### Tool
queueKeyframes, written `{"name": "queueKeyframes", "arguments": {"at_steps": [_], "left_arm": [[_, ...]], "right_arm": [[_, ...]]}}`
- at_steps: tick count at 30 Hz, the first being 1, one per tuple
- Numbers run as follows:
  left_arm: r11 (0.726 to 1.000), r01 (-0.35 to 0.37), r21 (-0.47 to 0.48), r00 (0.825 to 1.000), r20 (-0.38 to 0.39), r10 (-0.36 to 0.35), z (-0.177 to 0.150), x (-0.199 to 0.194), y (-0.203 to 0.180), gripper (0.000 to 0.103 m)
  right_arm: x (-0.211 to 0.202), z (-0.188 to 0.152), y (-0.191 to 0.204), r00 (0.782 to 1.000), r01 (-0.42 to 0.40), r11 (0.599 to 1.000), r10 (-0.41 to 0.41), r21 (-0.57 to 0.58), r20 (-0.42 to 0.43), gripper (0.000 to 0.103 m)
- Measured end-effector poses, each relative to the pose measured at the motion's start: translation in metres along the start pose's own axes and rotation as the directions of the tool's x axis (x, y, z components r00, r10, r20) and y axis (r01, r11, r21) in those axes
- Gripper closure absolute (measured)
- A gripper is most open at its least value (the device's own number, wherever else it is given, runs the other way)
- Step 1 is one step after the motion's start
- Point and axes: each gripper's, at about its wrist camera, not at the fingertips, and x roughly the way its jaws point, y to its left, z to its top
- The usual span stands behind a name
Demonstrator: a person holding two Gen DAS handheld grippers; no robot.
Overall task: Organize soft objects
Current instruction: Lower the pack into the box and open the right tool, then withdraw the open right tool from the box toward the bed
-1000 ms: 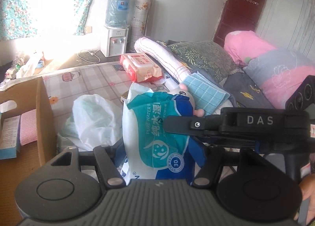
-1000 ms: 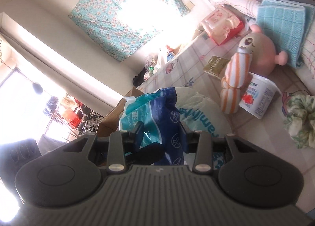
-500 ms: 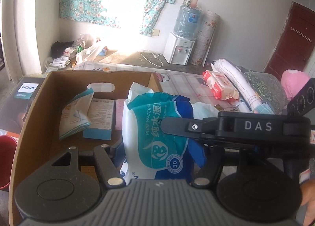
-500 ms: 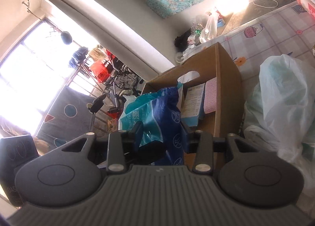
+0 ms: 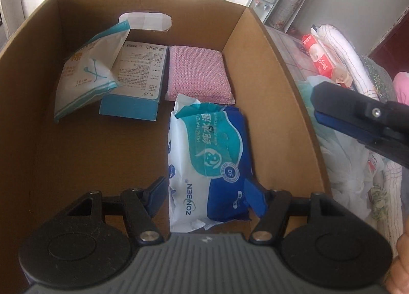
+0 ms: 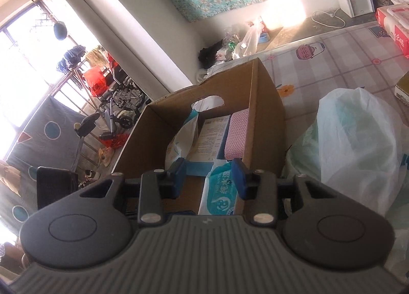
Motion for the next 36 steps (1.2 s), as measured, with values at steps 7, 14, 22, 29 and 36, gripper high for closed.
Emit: {"name": "queueKeyframes", "arguments": {"at_steps": [7, 14, 22, 29, 36], "left_arm": [[1.0, 0.001, -0.026, 0.998, -0.061, -0.003, 0.006, 0.012, 0.001, 0.039], [0.999, -0.004, -0.05, 0.998, -0.059, 0.001, 0.014, 0.021, -0.006, 0.038], [0.997, -0.04, -0.059, 0.999, -0.015, 0.039, 0.018, 0.016, -0.015, 0.036], [0.987, -0.098, -0.124, 0.99, 0.088, 0.109, 0.006, -0.027, -0.006, 0.034], [0.987, -0.141, -0.083, 0.956, 0.249, 0.158, -0.015, -0.089, -0.035, 0.031]], "right_arm": [[-0.026, -0.009, -0.028, 0.999, -0.029, 0.998, 0.027, 0.057, 0.038, 0.064], [-0.04, -0.022, -0.063, 0.998, -0.04, 0.989, 0.034, 0.146, 0.045, 0.064], [-0.063, -0.033, -0.084, 0.998, -0.033, 0.985, 0.023, 0.169, 0.064, 0.064], [-0.106, -0.049, -0.096, 0.995, -0.034, 0.984, 0.017, 0.177, 0.099, 0.06], [-0.156, -0.068, -0.118, 0.988, -0.017, 0.979, -0.014, 0.204, 0.151, 0.053]]}}
